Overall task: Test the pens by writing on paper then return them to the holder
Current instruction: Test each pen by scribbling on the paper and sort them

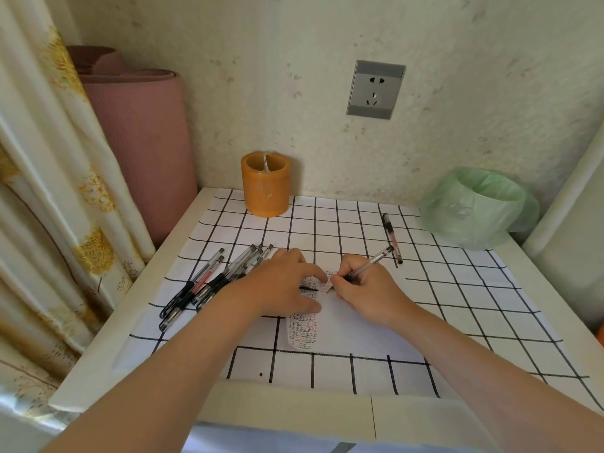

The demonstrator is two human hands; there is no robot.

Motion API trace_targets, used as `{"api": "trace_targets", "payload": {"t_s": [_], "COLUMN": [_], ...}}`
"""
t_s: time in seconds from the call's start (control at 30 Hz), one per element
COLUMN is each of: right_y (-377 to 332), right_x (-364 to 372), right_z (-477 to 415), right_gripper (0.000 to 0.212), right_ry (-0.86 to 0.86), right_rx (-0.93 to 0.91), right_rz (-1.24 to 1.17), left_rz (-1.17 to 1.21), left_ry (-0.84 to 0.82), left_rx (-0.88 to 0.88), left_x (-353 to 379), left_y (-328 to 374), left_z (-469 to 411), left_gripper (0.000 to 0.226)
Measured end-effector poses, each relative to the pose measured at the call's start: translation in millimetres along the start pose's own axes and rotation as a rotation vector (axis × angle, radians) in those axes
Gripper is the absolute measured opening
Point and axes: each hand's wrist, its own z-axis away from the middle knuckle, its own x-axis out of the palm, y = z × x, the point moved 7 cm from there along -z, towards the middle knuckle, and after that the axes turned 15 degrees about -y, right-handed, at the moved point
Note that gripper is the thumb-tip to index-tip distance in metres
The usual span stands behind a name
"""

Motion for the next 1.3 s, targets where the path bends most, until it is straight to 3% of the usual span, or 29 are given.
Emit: {"api": "trace_targets", "payload": {"t_s": [0.2, 0.33, 0.4, 0.5, 0.63, 0.7, 0.83, 0.9, 1.3], "right_y": [0, -2, -4, -12, -11, -16, -25, -24, -39], "right_x": [-4, -11, -13, -13, -19, -24, -22, -17, -7], "right_z": [1, 2, 2, 2, -1, -1, 5, 6, 7], "right_gripper": [0.020, 0.010, 0.018, 0.047, 0.041, 0.038, 0.035, 0.029, 0.023], "right_ry": [0.039, 0.099, 0.116, 0.112, 0.160, 0.146, 0.087, 0.102, 0.073], "right_rx": [-0.011, -0.035, -0.047, -0.074, -0.054, -0.076, -0.076, -0.047, -0.157], "right_rz": [-0.137, -0.292, -0.304, -0.328, -0.658, -0.552, 0.183, 0.403, 0.466], "left_rz": [0.010, 0.021, 0.035, 0.044, 0.102, 0.185, 0.262, 0.272, 0.260], "left_ry": [0.017, 0.055, 0.066, 0.114, 0.240, 0.275, 0.307, 0.312, 0.293], "left_rx": [-0.010, -0.039, -0.048, -0.068, -0.084, -0.082, -0.070, -0.066, -0.044], "left_x": [-2, -7, -9, -15, -28, -32, -35, -34, -30], "left_y": [-2, -7, -8, -8, -13, -17, -19, -18, -6], "left_z": [2, 6, 7, 11, 17, 18, 19, 19, 19], "left_gripper": [0.051, 0.026, 0.015, 0.014, 0.016, 0.017, 0.021, 0.021, 0.018]}}
